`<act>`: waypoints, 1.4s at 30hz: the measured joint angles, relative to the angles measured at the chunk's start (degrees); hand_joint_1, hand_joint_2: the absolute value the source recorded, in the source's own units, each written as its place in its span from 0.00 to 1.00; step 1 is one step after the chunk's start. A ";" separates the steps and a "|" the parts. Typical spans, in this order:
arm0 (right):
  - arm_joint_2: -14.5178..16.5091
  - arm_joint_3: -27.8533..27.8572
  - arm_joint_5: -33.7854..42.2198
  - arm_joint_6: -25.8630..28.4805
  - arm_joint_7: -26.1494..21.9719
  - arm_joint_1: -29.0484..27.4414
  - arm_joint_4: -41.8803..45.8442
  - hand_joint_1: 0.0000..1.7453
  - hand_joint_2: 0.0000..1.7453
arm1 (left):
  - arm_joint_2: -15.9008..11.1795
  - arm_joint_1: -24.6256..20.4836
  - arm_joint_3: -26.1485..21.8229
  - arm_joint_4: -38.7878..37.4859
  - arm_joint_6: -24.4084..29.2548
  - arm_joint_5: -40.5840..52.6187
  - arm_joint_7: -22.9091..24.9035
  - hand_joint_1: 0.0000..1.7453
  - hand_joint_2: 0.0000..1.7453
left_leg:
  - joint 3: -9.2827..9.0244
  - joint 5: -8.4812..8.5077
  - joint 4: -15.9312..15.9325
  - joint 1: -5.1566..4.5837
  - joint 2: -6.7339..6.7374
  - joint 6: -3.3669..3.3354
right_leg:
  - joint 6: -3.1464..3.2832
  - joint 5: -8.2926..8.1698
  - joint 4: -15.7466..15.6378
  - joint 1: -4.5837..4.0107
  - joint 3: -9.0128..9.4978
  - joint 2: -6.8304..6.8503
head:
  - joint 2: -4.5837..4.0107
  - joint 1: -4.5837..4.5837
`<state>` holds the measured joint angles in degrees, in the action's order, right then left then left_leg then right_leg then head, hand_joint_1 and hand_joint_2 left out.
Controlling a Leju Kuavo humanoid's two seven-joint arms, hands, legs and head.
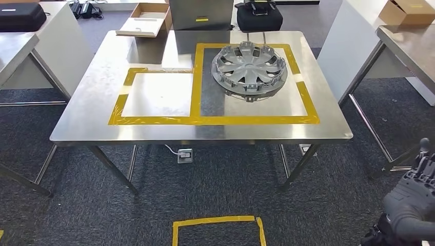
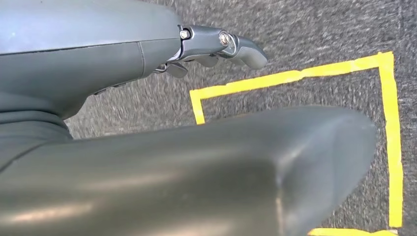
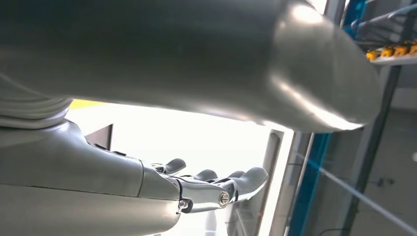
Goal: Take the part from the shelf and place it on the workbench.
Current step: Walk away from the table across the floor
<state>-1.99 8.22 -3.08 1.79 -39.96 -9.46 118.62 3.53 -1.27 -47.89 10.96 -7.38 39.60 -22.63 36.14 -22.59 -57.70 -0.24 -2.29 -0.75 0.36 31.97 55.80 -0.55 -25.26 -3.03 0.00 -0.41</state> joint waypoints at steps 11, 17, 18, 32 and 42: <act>0.87 0.13 0.14 -0.21 0.01 1.55 -2.05 0.00 0.00 | 0.04 -0.23 -0.57 0.20 0.54 0.16 1.22 0.00 0.00 | -0.71 -6.67 -11.67 1.67 2.66 3.98 | 0.06 -5.86 0.75 1.26 -7.47 6.34 | 0.00 0.47; 1.06 0.13 0.53 -0.44 -0.04 1.95 -2.07 0.00 0.00 | 0.11 -0.56 -0.89 0.45 0.77 0.51 1.60 0.00 0.00 | -6.60 -7.70 -1.06 1.31 4.05 1.07 | -2.30 -6.86 2.65 1.32 -9.22 7.58 | 0.00 0.68; 1.08 0.14 0.76 -0.64 -0.01 1.99 -2.09 0.00 0.00 | 0.14 -0.55 -0.97 0.46 0.87 0.52 1.69 0.00 0.00 | -6.05 -7.23 -1.02 1.31 4.03 0.46 | -2.73 -5.86 3.41 1.45 -9.62 6.80 | 0.00 0.56; 1.95 0.81 -0.36 -2.01 -0.02 1.95 -4.17 0.00 0.00 | 0.97 -0.86 -1.74 0.58 1.11 0.52 1.72 0.00 0.00 | 0.54 0.29 -0.46 0.79 2.78 0.89 | -0.14 -1.24 0.08 -0.01 -1.24 3.45 | 0.00 -0.46; 4.20 2.61 -0.70 -3.65 0.00 -2.30 -9.22 0.00 0.00 | 1.01 -0.66 -2.07 0.53 0.93 -1.11 1.49 0.00 0.00 | -3.02 -7.36 -8.77 1.08 2.46 2.73 | 0.18 -6.41 1.19 0.80 -8.42 4.01 | 0.00 0.53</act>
<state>2.21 10.83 -3.77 -1.86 -39.96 -11.76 109.39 4.54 -1.93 -49.96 11.49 -6.45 38.50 -21.14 33.12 -29.94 -66.48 0.84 0.17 1.98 0.54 25.57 56.99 0.25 -33.67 0.98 0.00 0.13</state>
